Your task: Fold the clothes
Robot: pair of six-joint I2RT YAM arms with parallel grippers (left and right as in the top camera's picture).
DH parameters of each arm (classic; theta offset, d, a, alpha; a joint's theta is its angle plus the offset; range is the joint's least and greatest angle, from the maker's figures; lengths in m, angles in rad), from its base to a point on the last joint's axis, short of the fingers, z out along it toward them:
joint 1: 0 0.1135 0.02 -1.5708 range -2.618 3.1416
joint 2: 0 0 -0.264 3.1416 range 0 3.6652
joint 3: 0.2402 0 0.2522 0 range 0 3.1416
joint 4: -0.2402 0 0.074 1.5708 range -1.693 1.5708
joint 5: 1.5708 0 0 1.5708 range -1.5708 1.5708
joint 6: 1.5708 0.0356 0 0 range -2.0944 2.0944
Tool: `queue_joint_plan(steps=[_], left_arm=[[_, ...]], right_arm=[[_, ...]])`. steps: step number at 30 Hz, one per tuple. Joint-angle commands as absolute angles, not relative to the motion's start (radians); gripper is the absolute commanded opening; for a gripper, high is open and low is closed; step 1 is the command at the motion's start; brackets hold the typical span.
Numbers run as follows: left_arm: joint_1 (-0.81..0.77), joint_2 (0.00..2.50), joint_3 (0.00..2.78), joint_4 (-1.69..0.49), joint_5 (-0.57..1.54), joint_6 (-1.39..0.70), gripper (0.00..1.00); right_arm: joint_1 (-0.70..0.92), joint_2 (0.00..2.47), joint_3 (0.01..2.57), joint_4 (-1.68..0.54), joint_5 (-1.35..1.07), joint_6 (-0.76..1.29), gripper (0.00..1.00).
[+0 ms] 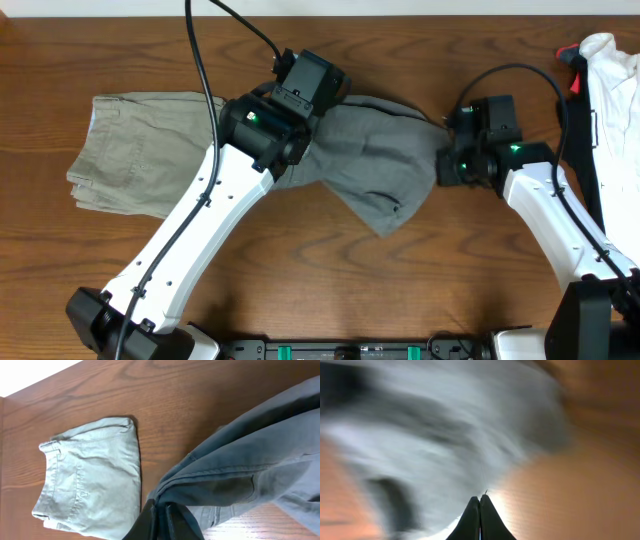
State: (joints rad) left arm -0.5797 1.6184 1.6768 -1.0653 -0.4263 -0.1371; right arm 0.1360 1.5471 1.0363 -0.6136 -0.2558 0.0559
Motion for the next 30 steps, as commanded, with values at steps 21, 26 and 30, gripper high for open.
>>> queue_joint_plan(steps=[21, 26, 30], left_arm=[[-0.579, 1.596, 1.707, -1.063, -0.453, -0.124, 0.07], [-0.592, 1.584, 1.707, -1.117, -0.428, -0.143, 0.06], [-0.607, 1.575, 1.707, -1.177, -0.393, -0.176, 0.06]], right_arm=[[0.307, 1.919, 1.031, -0.8, 0.155, 0.319, 0.01], [0.298, 1.889, 1.041, -0.959, 0.445, 0.341, 0.01], [0.298, 1.849, 1.074, -1.029, 0.601, 0.344, 0.01]])
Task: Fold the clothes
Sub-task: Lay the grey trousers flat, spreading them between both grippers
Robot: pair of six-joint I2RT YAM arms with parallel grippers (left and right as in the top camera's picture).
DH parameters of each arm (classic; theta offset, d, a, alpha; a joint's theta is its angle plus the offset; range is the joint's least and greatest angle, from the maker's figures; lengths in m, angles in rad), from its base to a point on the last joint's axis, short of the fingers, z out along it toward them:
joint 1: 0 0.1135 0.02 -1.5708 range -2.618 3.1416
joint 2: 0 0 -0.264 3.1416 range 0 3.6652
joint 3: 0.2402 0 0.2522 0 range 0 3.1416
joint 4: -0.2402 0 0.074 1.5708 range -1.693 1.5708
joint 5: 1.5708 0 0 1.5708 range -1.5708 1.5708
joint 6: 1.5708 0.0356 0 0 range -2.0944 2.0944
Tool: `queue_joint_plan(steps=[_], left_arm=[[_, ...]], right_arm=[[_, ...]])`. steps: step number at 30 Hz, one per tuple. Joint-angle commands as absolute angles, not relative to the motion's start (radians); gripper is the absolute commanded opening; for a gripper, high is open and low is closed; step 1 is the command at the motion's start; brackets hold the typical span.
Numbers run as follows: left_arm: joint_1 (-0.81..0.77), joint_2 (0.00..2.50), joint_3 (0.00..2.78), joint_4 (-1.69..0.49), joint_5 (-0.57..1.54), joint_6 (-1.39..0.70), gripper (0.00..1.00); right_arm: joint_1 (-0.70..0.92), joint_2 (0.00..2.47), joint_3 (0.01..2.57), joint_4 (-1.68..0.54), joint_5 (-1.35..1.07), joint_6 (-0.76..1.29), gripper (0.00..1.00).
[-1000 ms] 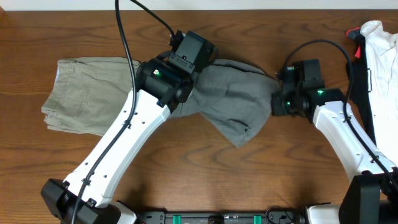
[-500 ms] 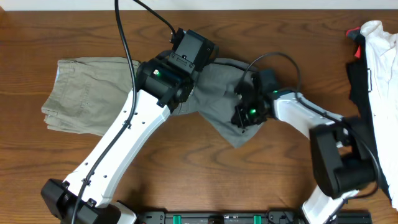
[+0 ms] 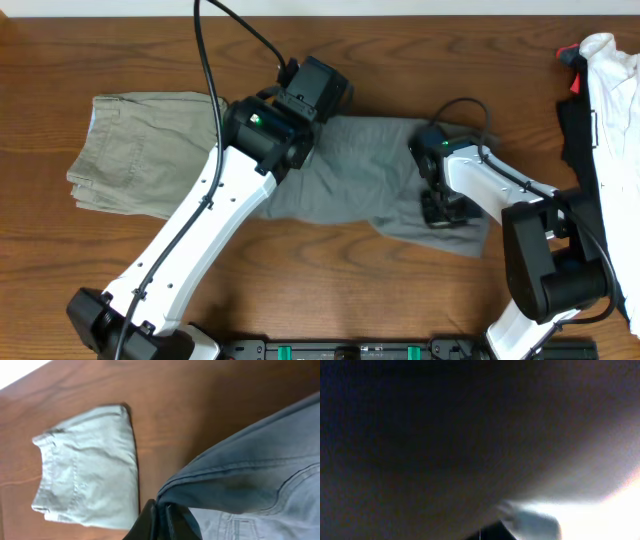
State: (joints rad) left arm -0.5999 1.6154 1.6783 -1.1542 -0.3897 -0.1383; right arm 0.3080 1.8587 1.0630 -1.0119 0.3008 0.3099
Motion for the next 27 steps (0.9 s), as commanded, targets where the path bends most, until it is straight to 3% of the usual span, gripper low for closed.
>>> queue_joint_plan(steps=[1, 7, 10, 12, 15, 20, 25, 27], left_arm=[[-0.606, 1.575, 1.707, -1.187, -0.393, -0.177, 0.06], [-0.547, 1.612, 1.695, -1.108, -0.394, -0.13, 0.08], [-0.495, 1.658, 1.692, -1.061, -0.394, -0.08, 0.33], [-0.448, 1.691, 1.693, -1.068, -0.393, -0.072, 0.65], [-0.393, 1.712, 1.693, -1.122, -0.393, -0.076, 0.7], [-0.342, 1.703, 1.693, -1.213, -0.314, -0.094, 0.71], [-0.341, 1.711, 1.657, -1.271, -0.106, -0.094, 0.71], [-0.34, 1.713, 1.6, -1.248, -0.093, -0.094, 0.72]], right_arm=[[0.298, 1.841, 1.084, -1.034, 0.62, 0.337, 0.01], [0.297, 1.79, 1.144, -0.986, 0.571, 0.187, 0.01], [0.297, 1.782, 1.162, -0.974, 0.562, 0.183, 0.02], [0.297, 1.782, 1.173, -0.972, 0.537, 0.183, 0.02], [0.297, 1.782, 1.178, -0.972, 0.485, 0.182, 0.02], [0.297, 1.782, 1.178, -0.961, 0.308, 0.141, 0.05], [0.287, 1.782, 1.178, -0.949, 0.083, 0.126, 0.25], [0.274, 1.782, 1.177, -0.949, -0.019, 0.126, 0.37]])
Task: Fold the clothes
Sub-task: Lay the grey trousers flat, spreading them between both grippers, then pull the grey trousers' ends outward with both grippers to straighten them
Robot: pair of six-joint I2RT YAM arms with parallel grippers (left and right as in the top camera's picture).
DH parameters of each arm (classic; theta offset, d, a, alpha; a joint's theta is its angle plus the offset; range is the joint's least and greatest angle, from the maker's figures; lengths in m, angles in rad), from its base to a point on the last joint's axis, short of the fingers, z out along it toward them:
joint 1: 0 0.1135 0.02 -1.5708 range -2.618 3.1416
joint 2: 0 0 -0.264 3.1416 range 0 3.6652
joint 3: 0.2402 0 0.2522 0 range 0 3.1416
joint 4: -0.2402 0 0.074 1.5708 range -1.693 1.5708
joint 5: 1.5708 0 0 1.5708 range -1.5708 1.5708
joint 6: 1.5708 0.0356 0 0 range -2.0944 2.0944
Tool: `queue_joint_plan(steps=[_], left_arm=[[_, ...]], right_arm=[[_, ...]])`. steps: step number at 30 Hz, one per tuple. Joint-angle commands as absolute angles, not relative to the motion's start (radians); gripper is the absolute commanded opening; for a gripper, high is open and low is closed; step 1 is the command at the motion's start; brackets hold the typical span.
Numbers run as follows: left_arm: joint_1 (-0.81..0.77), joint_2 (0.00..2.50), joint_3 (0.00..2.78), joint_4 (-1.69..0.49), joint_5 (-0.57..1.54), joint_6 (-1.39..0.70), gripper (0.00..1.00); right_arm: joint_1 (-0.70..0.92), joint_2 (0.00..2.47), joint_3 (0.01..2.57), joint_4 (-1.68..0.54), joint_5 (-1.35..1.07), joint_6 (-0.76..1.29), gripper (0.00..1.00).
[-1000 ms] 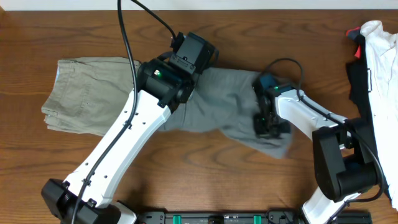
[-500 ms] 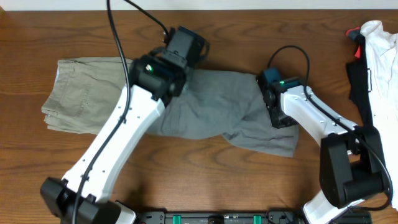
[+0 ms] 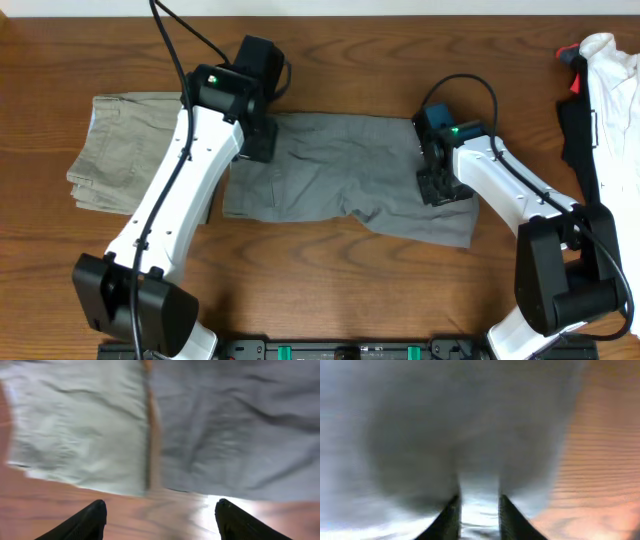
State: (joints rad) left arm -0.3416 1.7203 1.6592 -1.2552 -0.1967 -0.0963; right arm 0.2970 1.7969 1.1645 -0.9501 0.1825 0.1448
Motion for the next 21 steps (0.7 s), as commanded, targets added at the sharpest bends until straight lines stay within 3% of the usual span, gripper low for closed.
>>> queue_joint_plan(steps=[1, 5, 8, 12, 15, 18, 19, 21], left_arm=[[-0.34, 1.713, 1.565, -1.227, -0.093, -0.094, 0.72], [-0.341, 1.713, 1.385, -1.103, -0.027, -0.094, 0.71], [-0.341, 1.714, 1.252, -0.982, -0.007, -0.094, 0.71], [-0.34, 1.714, 1.131, -0.877, -0.007, -0.094, 0.63], [-0.341, 1.714, 1.065, -0.826, -0.007, -0.094, 0.47], [-0.34, 1.714, 1.039, -0.815, -0.009, -0.094, 0.24], [-0.34, 1.714, 1.039, -0.817, -0.011, -0.094, 0.19], [-0.34, 1.714, 1.039, -0.817, -0.016, -0.094, 0.06]], right_arm=[[0.268, 1.782, 1.175, -0.945, -0.073, 0.126, 0.39], [0.239, 1.785, 1.156, -0.943, -0.25, 0.126, 0.29], [0.217, 1.785, 1.131, -0.946, -0.274, 0.127, 0.3], [0.191, 1.785, 1.073, -0.944, -0.29, 0.153, 0.35], [0.189, 1.785, 1.0, -0.891, -0.291, 0.164, 0.33], [0.178, 1.785, 0.941, -0.817, -0.171, 0.235, 0.15], [0.17, 1.785, 0.933, -0.808, -0.093, 0.27, 0.05], [0.145, 1.785, 0.932, -0.808, 0.047, 0.304, 0.01]])
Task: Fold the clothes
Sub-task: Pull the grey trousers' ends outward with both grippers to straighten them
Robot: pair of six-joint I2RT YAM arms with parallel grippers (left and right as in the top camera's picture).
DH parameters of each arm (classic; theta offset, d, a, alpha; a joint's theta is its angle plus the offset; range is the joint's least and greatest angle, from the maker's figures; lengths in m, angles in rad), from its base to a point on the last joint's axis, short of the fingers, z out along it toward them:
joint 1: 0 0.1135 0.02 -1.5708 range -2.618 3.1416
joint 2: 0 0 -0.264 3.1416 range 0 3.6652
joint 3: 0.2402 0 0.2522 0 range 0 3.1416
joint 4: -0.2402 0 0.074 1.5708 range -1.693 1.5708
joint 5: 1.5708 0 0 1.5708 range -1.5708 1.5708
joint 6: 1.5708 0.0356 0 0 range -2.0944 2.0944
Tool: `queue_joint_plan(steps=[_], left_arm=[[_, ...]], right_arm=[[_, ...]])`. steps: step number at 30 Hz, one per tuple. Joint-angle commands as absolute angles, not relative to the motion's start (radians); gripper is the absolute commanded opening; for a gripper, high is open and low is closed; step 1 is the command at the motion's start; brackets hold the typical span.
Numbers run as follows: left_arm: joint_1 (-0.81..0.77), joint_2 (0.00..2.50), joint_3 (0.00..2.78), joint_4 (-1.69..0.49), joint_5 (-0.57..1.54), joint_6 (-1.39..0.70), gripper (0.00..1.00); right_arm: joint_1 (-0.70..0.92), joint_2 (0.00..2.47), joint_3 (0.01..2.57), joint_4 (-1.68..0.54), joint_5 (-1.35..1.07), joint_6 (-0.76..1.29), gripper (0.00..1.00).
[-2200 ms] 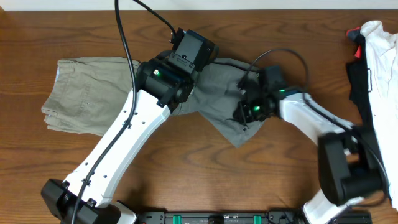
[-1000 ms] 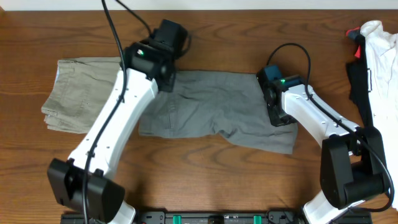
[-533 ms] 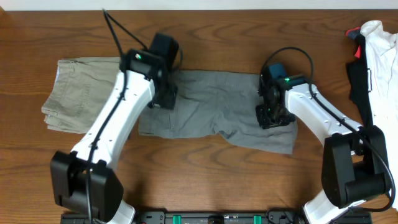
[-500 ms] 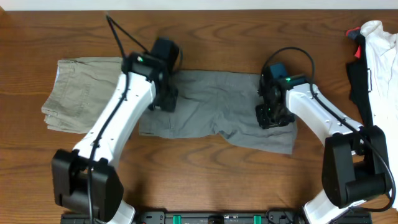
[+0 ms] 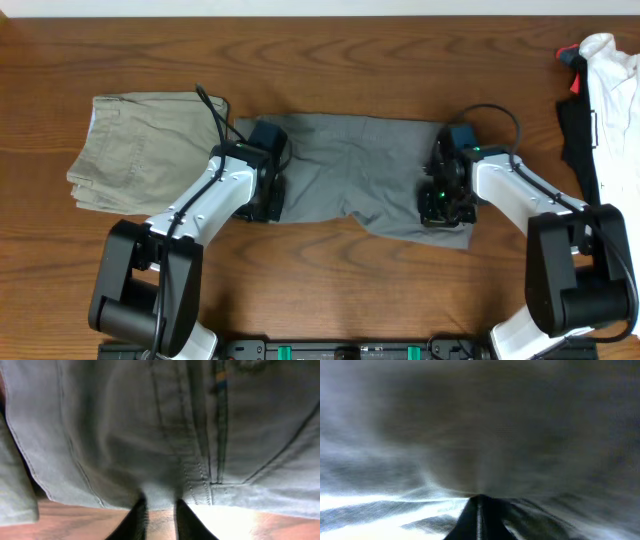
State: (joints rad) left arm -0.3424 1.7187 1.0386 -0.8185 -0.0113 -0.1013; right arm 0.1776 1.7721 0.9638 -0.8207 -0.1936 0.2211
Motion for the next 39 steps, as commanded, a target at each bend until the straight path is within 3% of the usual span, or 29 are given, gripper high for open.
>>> queue_joint_plan(steps=[1, 4, 10, 12, 14, 16, 17, 20, 21, 27, 34, 36, 39], left_arm=[[-0.34, 1.714, 1.039, -0.82, -0.021, -0.093, 0.06], [-0.34, 1.714, 1.039, -0.826, -0.064, -0.094, 0.06], [-0.34, 1.714, 1.046, -0.829, -0.106, -0.094, 0.06], [-0.34, 1.711, 1.061, -0.842, -0.105, -0.095, 0.06], [-0.34, 1.705, 1.095, -0.886, -0.09, -0.099, 0.06], [-0.341, 1.692, 1.131, -0.933, -0.035, -0.099, 0.24], [-0.341, 1.684, 1.143, -0.943, 0.0, -0.098, 0.39], [-0.341, 1.657, 1.151, -0.923, 0.131, -0.098, 0.64], [-0.341, 1.655, 1.151, -0.914, 0.167, -0.098, 0.71], [-0.342, 1.669, 1.085, -0.848, 0.202, -0.099, 0.83], [-0.342, 1.724, 0.999, -0.769, 0.194, -0.113, 0.78], [-0.342, 1.74, 0.977, -0.731, 0.19, -0.112, 0.54], [-0.342, 1.765, 0.953, -0.701, 0.179, -0.113, 0.08]], right_arm=[[0.126, 1.785, 0.936, -0.808, 0.108, 0.304, 0.01], [0.06, 1.785, 0.961, -0.807, 0.226, 0.31, 0.01], [-0.031, 1.784, 1.079, -0.822, 0.221, 0.203, 0.04], [-0.048, 1.784, 1.137, -0.846, 0.184, 0.157, 0.11], [-0.057, 1.784, 1.199, -0.903, 0.07, 0.088, 0.26], [-0.065, 1.784, 1.268, -0.985, -0.077, 0.054, 0.42], [-0.065, 1.783, 1.297, -1.023, -0.143, 0.037, 0.44], [-0.064, 1.782, 1.337, -1.111, -0.28, 0.031, 0.61], [-0.064, 1.782, 1.336, -1.139, -0.303, 0.031, 0.61], [-0.064, 1.782, 1.246, -1.167, -0.331, 0.028, 0.62], [-0.064, 1.782, 1.185, -1.148, -0.379, -0.025, 0.61], [-0.064, 1.782, 1.185, -1.147, -0.382, -0.025, 0.61], [-0.065, 1.782, 1.185, -1.148, -0.381, -0.025, 0.61]])
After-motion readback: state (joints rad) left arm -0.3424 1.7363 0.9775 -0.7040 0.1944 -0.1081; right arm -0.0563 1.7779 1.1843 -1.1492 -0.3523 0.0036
